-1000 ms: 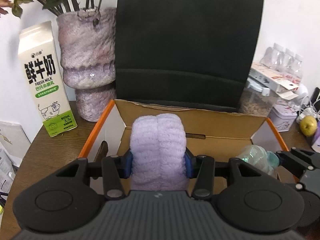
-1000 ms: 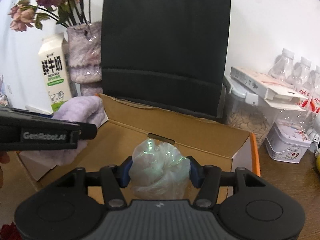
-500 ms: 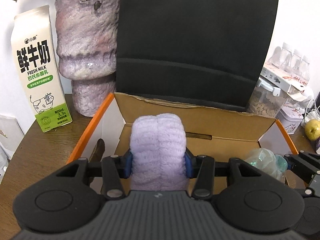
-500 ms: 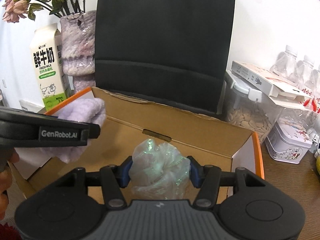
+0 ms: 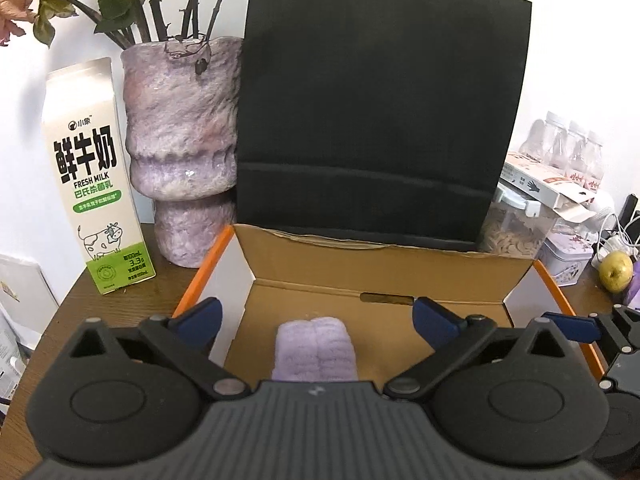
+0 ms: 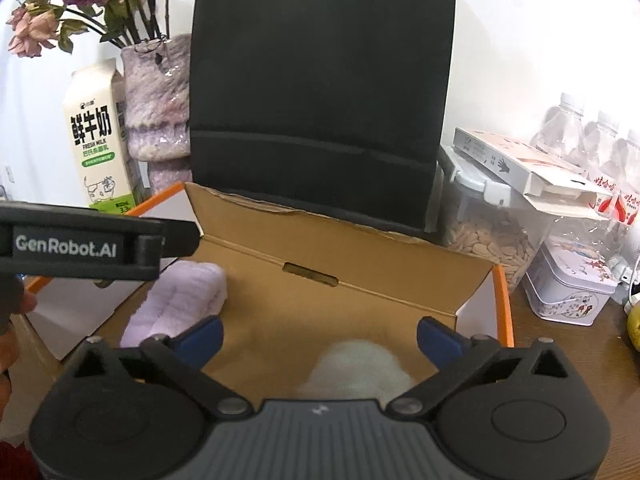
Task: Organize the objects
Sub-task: 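Open both grippers to drop the towel and bag into the box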
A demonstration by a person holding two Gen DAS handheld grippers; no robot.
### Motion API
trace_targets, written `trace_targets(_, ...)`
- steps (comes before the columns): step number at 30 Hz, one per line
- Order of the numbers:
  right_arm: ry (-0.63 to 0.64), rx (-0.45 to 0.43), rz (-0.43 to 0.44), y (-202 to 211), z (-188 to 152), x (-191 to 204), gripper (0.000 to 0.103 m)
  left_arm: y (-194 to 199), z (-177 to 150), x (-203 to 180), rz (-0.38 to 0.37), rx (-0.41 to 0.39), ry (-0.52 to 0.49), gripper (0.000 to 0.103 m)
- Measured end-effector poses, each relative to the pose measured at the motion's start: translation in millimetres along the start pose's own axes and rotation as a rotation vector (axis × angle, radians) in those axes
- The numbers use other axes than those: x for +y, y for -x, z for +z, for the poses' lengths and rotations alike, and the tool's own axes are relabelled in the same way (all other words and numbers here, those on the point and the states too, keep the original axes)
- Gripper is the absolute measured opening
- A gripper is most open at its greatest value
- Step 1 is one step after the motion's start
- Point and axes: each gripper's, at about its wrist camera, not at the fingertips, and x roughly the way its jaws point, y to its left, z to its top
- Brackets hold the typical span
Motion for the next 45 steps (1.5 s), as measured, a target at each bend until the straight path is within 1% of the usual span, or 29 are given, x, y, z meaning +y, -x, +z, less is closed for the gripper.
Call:
trace_targets(6, 0.004, -0.003, 0.001, 1, -2, 1, 0.103, -1, 0, 1, 0.017, 0.007, 0.010, 0.103)
trace_targets(10, 0.003, -0.015, 0.000, 4, -2, 1, 0.103, 4, 1, 3, 0.009, -0.002, 0.013, 0.103)
trace_targets(17, 0.012, -0.055, 0.002, 23, 1, 3, 0.103, 38, 10, 3, -0.043, -0.072, 0.009, 0.103)
trace_targets(22, 0.012, -0.100, 0.008, 50, 2, 4, 0.103, 66, 11, 1, -0.078, -0.119, 0.013, 0.103)
trace_targets(25, 0.011, -0.118, 0.010, 66, 1, 1, 0.103, 79, 8, -1, -0.092, -0.129, 0.008, 0.103)
trace_targets(35, 0.024, -0.146, 0.007, 111, -9, 5, 0.103, 117, 0, 2, -0.096, -0.129, 0.007, 0.103)
trace_targets(45, 0.007, -0.152, 0.025, 151, -29, 11, 0.103, 149, -21, 9, -0.084, -0.092, 0.018, 0.103)
